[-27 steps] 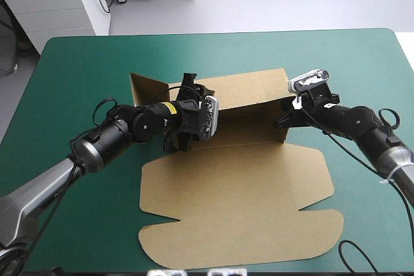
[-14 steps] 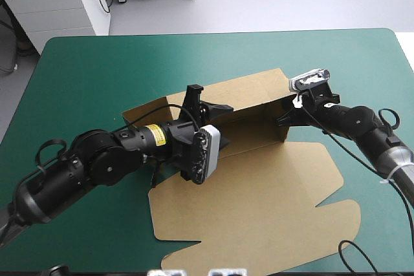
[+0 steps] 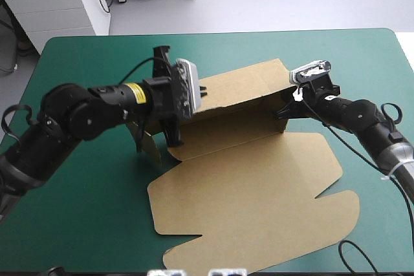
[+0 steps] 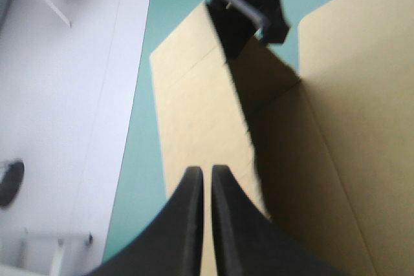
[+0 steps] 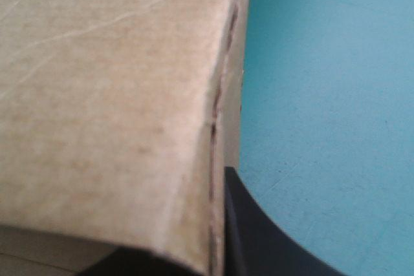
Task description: Fold the box
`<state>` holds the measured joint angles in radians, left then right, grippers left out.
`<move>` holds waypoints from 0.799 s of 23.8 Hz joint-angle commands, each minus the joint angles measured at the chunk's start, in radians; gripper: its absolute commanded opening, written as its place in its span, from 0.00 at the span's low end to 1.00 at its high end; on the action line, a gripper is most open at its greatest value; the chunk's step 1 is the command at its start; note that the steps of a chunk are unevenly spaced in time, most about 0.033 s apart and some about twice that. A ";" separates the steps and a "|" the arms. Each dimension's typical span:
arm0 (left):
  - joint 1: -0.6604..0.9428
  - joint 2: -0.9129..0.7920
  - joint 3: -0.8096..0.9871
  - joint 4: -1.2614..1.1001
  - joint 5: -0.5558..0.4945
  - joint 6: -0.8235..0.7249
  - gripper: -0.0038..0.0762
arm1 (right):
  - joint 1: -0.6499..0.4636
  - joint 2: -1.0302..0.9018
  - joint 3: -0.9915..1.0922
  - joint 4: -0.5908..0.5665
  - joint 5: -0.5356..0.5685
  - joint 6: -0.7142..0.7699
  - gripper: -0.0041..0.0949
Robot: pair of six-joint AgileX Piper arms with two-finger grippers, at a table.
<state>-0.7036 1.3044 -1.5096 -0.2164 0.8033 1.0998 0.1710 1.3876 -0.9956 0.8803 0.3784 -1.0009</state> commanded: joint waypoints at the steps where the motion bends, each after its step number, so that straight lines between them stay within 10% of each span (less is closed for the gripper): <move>1: 0.119 0.015 -0.149 0.025 0.067 -0.166 0.07 | 0.000 -0.037 -0.040 0.023 -0.030 0.009 0.02; 19: 0.817 0.026 -0.211 0.016 0.405 -0.609 0.04 | 0.000 -0.065 -0.040 -0.140 0.030 0.117 0.02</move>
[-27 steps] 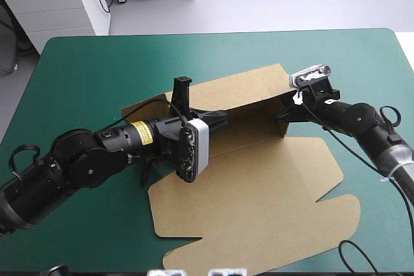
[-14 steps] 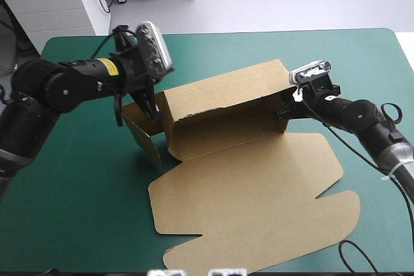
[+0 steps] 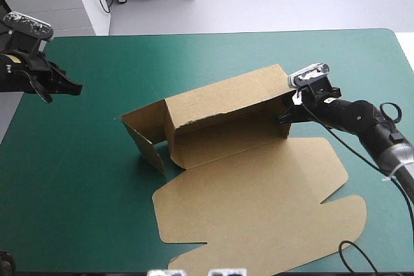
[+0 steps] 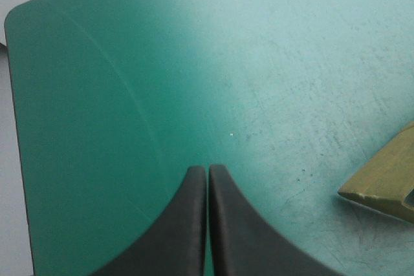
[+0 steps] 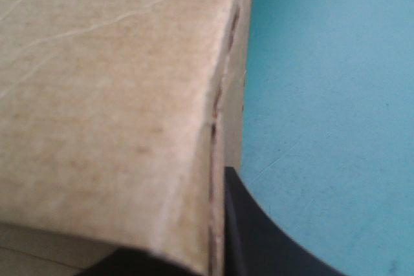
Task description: Fold the box
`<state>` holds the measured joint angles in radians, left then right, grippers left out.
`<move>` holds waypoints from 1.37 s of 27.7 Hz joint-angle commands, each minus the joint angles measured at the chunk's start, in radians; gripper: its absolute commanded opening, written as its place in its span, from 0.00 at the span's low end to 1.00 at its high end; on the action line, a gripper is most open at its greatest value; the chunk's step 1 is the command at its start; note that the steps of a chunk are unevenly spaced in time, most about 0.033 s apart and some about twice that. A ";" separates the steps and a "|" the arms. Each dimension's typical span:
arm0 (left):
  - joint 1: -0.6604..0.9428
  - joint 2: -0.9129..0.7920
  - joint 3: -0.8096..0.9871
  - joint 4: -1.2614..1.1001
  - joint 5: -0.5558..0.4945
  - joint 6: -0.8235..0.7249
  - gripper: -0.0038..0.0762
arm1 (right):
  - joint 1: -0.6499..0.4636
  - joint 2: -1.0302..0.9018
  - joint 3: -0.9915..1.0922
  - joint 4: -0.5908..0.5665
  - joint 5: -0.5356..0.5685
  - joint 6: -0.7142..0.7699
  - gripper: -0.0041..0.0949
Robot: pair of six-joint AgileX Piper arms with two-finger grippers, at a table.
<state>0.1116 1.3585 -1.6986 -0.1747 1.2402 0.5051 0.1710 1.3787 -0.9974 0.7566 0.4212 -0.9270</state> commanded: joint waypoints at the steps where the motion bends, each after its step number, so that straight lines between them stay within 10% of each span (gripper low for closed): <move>1: 0.002 -0.028 -0.022 -0.029 -0.032 -0.015 0.04 | 0.000 -0.066 -0.039 -0.035 -0.002 0.054 0.02; 17: 0.002 -0.028 -0.020 -0.073 0.025 -0.015 0.04 | 0.000 -0.085 -0.356 -0.522 0.502 0.628 0.02; 38: 0.002 -0.028 -0.020 -0.084 0.003 -0.015 0.04 | 0.000 0.416 -0.773 -0.540 0.635 0.789 0.02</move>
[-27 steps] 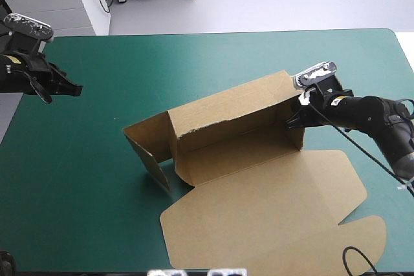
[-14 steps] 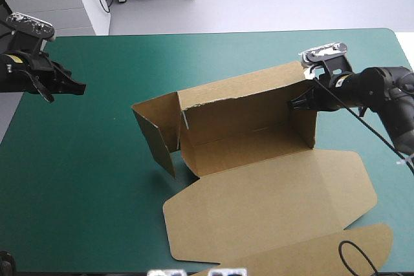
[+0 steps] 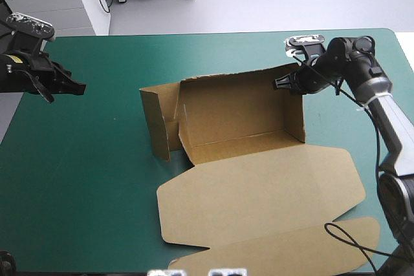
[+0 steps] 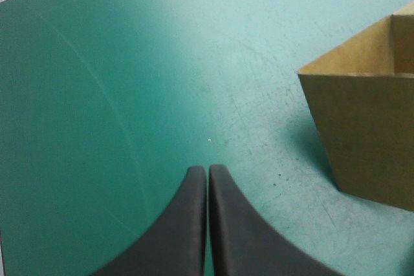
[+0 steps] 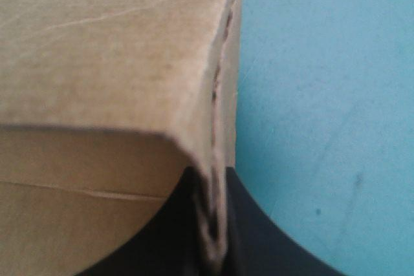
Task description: Fold the box
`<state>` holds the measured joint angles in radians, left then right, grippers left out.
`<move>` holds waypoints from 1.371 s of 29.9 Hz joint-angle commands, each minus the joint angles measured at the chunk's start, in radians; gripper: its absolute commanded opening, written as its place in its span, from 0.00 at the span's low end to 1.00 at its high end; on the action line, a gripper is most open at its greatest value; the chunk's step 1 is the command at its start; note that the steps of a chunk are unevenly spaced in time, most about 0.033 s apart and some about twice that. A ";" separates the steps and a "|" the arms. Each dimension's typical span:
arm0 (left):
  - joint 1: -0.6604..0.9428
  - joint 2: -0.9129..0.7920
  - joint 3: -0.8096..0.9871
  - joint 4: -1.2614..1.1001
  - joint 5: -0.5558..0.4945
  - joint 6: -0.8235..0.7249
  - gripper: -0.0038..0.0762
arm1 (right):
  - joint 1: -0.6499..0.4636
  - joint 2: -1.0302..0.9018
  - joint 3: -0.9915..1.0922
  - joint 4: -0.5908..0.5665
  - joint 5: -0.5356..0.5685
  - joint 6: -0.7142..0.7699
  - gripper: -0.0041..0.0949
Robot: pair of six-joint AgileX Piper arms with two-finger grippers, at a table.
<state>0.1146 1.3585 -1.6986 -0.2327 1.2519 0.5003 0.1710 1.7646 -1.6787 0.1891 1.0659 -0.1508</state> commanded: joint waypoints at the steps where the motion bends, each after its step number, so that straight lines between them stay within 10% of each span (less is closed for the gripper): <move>1: -0.001 -0.028 -0.020 -0.026 -0.009 -0.010 0.04 | 0.000 0.057 -0.127 0.033 0.007 0.013 0.02; 9: -0.001 -0.028 -0.020 -0.026 -0.024 -0.010 0.04 | 0.000 0.166 -0.243 0.045 0.017 0.017 0.05; 21: -0.001 -0.028 -0.020 -0.027 -0.024 -0.042 0.04 | 0.000 0.164 -0.423 0.040 0.128 -0.012 0.58; 41: -0.001 -0.028 0.163 -0.024 -0.061 -0.042 0.04 | 0.000 0.121 -0.394 -0.060 0.182 0.013 0.59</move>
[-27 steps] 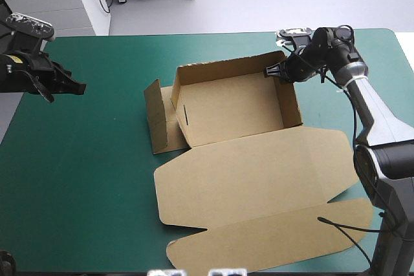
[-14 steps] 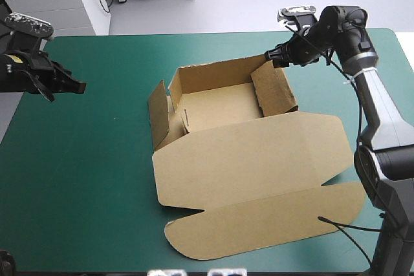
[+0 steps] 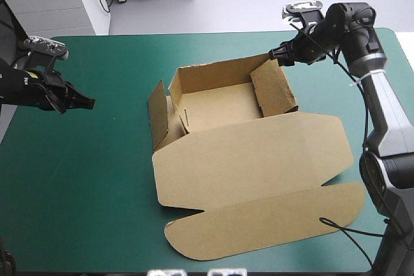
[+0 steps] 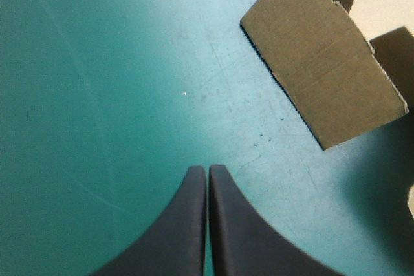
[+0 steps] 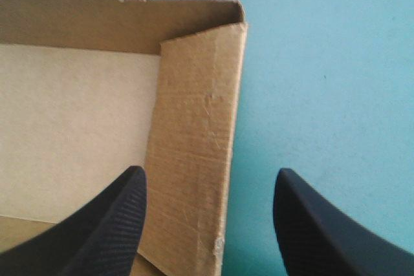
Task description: Fold the box
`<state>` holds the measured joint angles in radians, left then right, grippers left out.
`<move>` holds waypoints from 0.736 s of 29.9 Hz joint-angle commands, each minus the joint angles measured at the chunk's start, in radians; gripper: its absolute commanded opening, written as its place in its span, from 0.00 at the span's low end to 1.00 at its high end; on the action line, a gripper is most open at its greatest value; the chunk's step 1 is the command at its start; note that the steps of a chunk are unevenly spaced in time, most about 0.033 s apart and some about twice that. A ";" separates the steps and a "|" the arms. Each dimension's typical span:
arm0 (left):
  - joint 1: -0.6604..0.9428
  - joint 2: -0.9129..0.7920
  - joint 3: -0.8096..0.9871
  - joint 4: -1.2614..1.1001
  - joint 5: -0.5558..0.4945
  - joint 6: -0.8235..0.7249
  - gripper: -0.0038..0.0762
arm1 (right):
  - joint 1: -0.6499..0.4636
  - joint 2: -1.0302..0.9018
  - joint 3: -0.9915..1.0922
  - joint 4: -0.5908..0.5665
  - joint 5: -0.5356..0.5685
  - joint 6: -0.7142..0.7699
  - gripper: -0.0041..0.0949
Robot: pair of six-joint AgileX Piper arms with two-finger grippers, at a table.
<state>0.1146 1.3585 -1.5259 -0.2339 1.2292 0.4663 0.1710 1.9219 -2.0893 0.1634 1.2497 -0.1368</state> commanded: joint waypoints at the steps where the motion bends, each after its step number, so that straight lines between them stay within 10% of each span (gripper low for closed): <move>1: -0.001 -0.028 -0.008 -0.023 -0.043 -0.008 0.04 | 0.000 -0.029 0.030 -0.038 -0.002 -0.001 0.59; 17: -0.001 -0.028 -0.006 -0.025 -0.039 -0.008 0.04 | 0.001 0.136 0.064 0.077 -0.002 -0.006 0.58; 22: -0.001 -0.028 -0.006 -0.025 -0.054 -0.008 0.04 | 0.008 0.140 0.064 0.057 -0.002 -0.008 0.36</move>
<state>0.1146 1.3585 -1.5075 -0.2328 1.2271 0.4663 0.1750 2.1214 -1.9986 0.2207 1.2396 -0.1368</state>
